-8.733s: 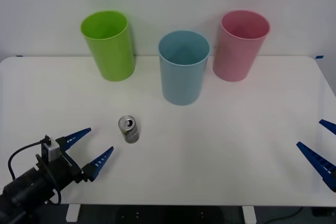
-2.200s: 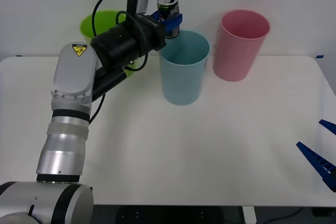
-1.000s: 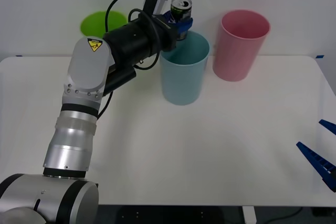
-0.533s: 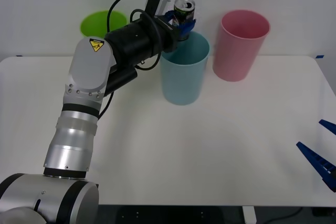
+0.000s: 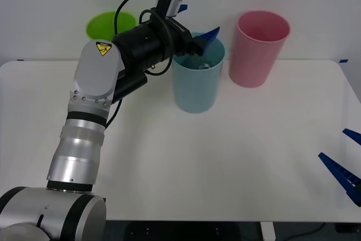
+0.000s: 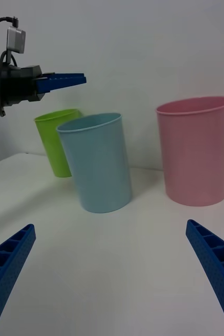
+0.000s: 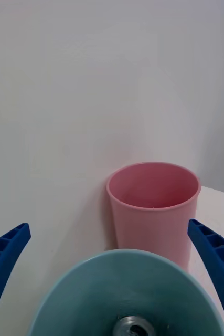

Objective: Grasp the object on the table and drop it into the matching bin: aluminum can to the light blue bin, PET bottle to the pink bin.

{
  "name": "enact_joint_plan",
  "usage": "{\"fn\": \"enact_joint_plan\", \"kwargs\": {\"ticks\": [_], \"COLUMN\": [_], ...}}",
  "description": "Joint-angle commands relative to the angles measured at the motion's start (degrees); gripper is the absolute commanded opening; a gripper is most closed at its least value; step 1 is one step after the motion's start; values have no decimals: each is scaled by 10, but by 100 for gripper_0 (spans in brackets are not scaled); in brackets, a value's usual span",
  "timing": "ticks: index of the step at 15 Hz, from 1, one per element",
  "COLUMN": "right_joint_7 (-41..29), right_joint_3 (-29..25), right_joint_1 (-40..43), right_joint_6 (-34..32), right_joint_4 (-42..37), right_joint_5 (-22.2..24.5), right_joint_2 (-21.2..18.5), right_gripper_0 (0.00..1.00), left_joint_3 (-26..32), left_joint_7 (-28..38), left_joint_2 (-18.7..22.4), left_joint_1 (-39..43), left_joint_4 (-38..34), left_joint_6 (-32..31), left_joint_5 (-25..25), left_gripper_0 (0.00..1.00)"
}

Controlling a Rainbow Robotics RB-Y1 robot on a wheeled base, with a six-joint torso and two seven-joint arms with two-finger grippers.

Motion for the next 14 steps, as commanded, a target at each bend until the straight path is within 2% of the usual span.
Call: {"fn": "enact_joint_plan", "kwargs": {"ticks": [1,7,11,14], "right_joint_7": [0,0,0,0], "right_joint_3": [0,0,0,0], "right_joint_1": [0,0,0,0], "right_joint_6": [0,0,0,0], "right_joint_4": [0,0,0,0], "right_joint_5": [0,0,0,0], "right_joint_2": [0,0,0,0], "right_gripper_0": [100,100,100,100], "left_joint_3": [7,10,9,-7], "left_joint_7": [2,7,1,-7], "left_joint_2": [0,0,38,86], "left_joint_1": [1,5,23,41], "left_joint_4": [0,4,4,4], "left_joint_6": [0,-14,-37,-47], "left_joint_5": [1,70,151,231], "left_gripper_0": [100,100,100,100]}}
